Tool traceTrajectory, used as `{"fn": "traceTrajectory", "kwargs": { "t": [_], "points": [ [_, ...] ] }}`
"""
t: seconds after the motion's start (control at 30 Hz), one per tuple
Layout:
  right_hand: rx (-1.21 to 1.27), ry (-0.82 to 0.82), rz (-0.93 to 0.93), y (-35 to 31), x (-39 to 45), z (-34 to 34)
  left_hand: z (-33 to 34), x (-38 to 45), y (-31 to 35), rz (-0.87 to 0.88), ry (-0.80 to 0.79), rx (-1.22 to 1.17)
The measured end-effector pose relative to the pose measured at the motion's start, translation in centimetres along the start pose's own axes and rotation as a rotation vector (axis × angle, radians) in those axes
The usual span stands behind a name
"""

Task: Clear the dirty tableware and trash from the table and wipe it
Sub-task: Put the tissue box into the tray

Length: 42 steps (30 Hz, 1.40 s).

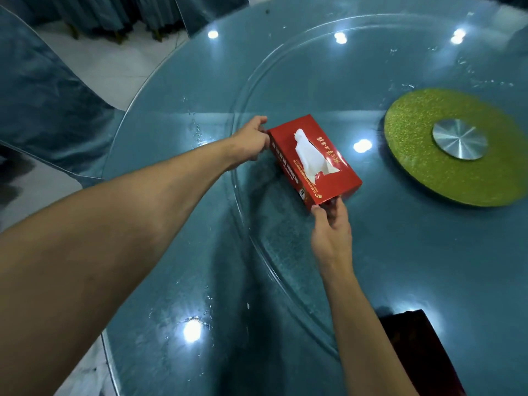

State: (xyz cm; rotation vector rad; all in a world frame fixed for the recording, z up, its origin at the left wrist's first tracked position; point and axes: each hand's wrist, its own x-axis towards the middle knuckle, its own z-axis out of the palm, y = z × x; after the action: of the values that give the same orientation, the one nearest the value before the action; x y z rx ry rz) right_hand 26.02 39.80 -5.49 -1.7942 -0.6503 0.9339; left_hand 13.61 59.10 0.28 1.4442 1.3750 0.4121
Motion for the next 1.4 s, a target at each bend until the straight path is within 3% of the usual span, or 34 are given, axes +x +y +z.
{"fn": "traceTrajectory", "kwargs": {
  "t": [0.23, 0.53, 1.17, 1.4],
  "points": [
    [0.037, 0.052, -0.023, 0.1, -1.5, -0.1, -1.2, -5.2, -2.3, -0.010, 0.088, -0.064],
    [0.010, -0.040, -0.068, -0.2, -8.0, 3.0, -5.3, -17.1, -10.6, -0.053, 0.310, -0.223],
    [-0.107, -0.282, -0.135, 6.4, -34.9, 15.8, -15.2, -49.0, -31.6, -0.137, 0.546, -0.294],
    [-0.348, -0.445, -0.130, 13.7, -42.2, 18.4, -13.6, -55.7, -43.0, -0.390, 0.591, -0.303]
  ]
}}
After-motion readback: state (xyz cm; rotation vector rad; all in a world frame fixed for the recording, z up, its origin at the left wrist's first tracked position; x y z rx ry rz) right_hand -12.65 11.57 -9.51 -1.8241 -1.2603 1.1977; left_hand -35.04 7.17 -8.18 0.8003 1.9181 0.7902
